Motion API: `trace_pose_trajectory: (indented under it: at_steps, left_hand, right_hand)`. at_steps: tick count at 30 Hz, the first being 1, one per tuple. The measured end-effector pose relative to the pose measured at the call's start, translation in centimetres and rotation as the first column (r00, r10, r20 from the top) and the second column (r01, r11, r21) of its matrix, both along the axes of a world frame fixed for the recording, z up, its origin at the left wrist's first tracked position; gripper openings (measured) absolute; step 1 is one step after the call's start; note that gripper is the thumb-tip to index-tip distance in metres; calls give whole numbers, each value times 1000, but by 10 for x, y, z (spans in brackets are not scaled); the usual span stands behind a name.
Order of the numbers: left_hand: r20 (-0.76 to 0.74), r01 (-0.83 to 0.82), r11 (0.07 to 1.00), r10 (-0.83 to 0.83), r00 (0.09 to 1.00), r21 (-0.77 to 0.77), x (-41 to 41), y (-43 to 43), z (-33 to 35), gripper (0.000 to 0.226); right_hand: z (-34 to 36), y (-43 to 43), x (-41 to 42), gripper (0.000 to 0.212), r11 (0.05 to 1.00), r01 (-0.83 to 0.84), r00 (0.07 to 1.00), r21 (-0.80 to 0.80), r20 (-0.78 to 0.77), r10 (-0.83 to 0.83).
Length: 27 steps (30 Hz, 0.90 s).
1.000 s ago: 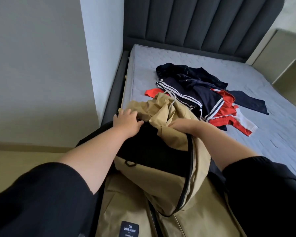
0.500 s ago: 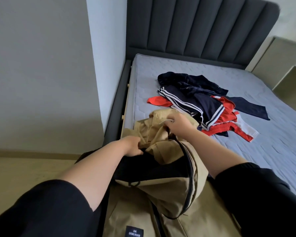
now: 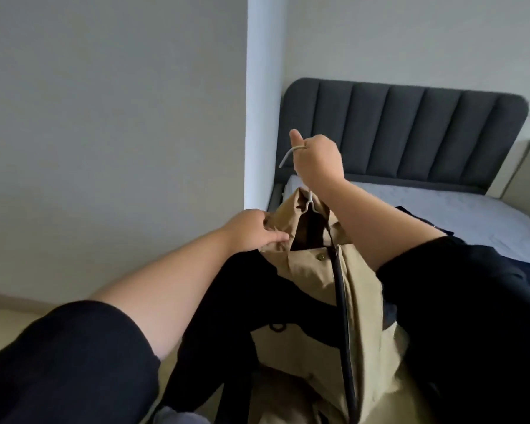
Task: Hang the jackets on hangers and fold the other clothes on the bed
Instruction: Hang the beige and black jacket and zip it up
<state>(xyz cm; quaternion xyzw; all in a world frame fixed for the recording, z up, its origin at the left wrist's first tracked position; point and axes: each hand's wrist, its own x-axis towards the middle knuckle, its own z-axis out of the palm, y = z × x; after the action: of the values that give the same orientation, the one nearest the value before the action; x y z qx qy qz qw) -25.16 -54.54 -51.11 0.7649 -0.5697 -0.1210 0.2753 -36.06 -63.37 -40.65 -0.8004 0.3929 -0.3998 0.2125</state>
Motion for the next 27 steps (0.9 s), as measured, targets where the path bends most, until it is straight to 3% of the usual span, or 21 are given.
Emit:
trace_pose_trajectory:
  at_steps: [3, 7, 13, 17, 19, 23, 27]
  left_hand:
    - [136, -110, 987, 125, 983, -117, 11, 26, 51, 36]
    - [111, -217, 913, 269, 957, -344, 33, 72, 121, 32]
    - [84, -369, 728, 503, 860, -578, 69, 138, 209, 22]
    - [98, -437, 649, 619, 779, -622, 86, 182, 255, 33]
    - [101, -470, 606, 674, 732, -642, 97, 207, 269, 35]
    - [110, -507, 517, 767, 633, -690, 127, 260, 268, 29]
    - [271, -535, 527, 832, 484, -660, 179, 308, 232, 17]
  right_hand:
    - [51, 34, 25, 56, 990, -139, 973, -8, 185, 138]
    - [119, 73, 43, 22, 963, -237, 924, -128, 276, 264]
    - [155, 113, 60, 22, 919, -291, 945, -265, 71, 319]
    - [178, 140, 75, 26, 876, -339, 920, -342, 71, 384]
    - [184, 148, 82, 23, 857, -347, 929, -381, -13, 370]
    - [171, 176, 120, 7, 772, -323, 946, -548, -186, 264]
    - [121, 221, 190, 11, 756, -397, 918, -520, -222, 329]
